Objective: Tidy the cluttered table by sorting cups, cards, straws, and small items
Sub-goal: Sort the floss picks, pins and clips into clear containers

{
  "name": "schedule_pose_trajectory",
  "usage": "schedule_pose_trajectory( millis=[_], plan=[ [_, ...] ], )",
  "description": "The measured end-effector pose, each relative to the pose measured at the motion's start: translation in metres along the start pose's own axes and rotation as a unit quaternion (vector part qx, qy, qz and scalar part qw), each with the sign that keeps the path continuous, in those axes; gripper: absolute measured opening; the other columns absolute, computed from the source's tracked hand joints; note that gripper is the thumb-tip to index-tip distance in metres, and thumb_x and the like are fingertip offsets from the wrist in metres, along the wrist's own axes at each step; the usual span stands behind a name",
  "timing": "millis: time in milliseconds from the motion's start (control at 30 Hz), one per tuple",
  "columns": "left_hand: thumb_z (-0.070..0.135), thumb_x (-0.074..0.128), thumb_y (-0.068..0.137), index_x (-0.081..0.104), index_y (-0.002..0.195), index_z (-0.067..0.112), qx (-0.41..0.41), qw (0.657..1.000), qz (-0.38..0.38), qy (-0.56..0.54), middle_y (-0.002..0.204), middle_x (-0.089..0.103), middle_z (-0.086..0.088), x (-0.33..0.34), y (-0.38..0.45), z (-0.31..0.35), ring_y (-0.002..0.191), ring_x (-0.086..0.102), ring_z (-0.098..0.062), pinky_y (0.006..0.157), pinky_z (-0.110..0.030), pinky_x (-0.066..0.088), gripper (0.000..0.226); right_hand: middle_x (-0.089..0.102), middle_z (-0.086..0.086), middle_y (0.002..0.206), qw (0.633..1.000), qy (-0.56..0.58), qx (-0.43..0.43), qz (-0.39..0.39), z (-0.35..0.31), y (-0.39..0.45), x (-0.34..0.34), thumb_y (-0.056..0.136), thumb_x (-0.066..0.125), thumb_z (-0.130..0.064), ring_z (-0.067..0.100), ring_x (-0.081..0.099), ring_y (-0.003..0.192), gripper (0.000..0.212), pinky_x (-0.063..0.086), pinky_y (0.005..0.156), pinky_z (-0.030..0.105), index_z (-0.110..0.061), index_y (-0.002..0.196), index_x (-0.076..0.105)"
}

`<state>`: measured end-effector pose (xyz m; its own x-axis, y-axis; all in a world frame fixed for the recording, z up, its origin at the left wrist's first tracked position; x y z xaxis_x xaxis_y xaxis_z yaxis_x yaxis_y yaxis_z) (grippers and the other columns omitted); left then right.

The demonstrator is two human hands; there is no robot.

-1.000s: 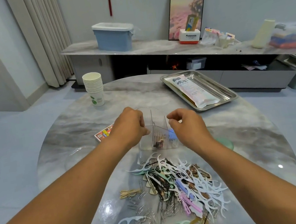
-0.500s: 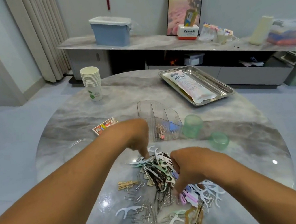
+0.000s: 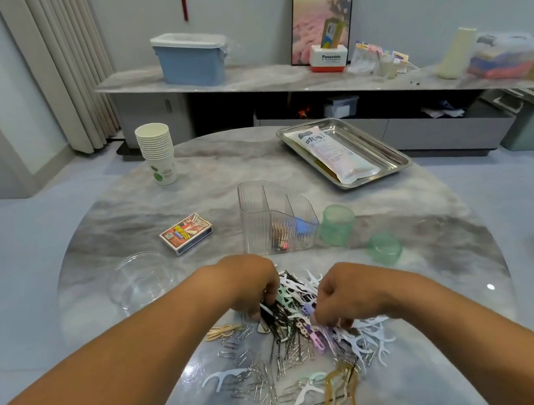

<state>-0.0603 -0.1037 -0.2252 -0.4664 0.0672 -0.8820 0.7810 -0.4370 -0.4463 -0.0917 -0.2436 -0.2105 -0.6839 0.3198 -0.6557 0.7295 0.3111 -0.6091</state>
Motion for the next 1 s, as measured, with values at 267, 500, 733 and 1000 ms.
schedule_pose_trajectory(
  millis=[267,500,733,1000],
  plan=[
    [0.021,0.089,0.069,0.069,0.101,0.024,0.018,1.000,-0.024,-0.007,0.097,0.060,0.008,0.006,0.003,-0.006,0.085,0.055,-0.016,0.058,-0.026,0.035,0.038,0.072,0.006,0.092,0.981,0.194,-0.002,-0.014,0.015,-0.001,-0.032,0.096,0.067,-0.018,0.010,0.065,0.069,0.020,0.038,0.052,0.019,-0.006,0.110,0.074],
    [0.023,0.086,0.074,0.071,0.098,0.020,0.014,0.999,-0.031,-0.027,0.089,0.062,0.009,0.012,0.006,-0.009,0.081,0.056,-0.014,0.060,-0.026,0.038,0.028,0.073,0.004,0.085,0.958,0.285,-0.020,0.024,0.018,0.004,-0.046,0.097,0.066,-0.013,0.009,0.064,0.067,0.015,0.043,0.053,0.019,-0.007,0.108,0.074],
    [0.029,0.083,0.080,0.060,0.091,0.019,0.031,0.997,-0.020,-0.067,0.085,0.057,0.006,0.008,0.008,-0.010,0.074,0.049,-0.014,0.061,-0.027,0.037,0.027,0.074,0.006,0.090,0.842,0.418,-0.106,0.324,0.015,0.006,-0.101,0.093,0.071,-0.008,0.007,0.067,0.068,0.014,0.052,0.059,0.021,-0.010,0.107,0.072],
    [0.031,0.080,0.084,0.061,0.091,0.025,-0.012,0.986,0.050,-0.159,0.083,0.058,0.010,-0.011,0.003,-0.036,0.073,0.051,-0.008,0.061,-0.025,0.037,0.021,0.066,0.008,0.120,0.847,0.411,-0.162,0.295,-0.022,0.046,-0.095,0.100,0.060,-0.005,0.017,0.068,0.101,0.044,0.059,0.090,0.030,-0.007,0.144,0.052]
  ],
)
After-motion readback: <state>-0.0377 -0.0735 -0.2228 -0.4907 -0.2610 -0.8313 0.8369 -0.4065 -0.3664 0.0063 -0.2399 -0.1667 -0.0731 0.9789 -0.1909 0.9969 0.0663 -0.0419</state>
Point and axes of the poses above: each hand's wrist, its own y-axis towards the middle knuckle, its own x-axis out of the palm, z = x × y, the point moved 8 cm from there along y, towards the middle knuckle
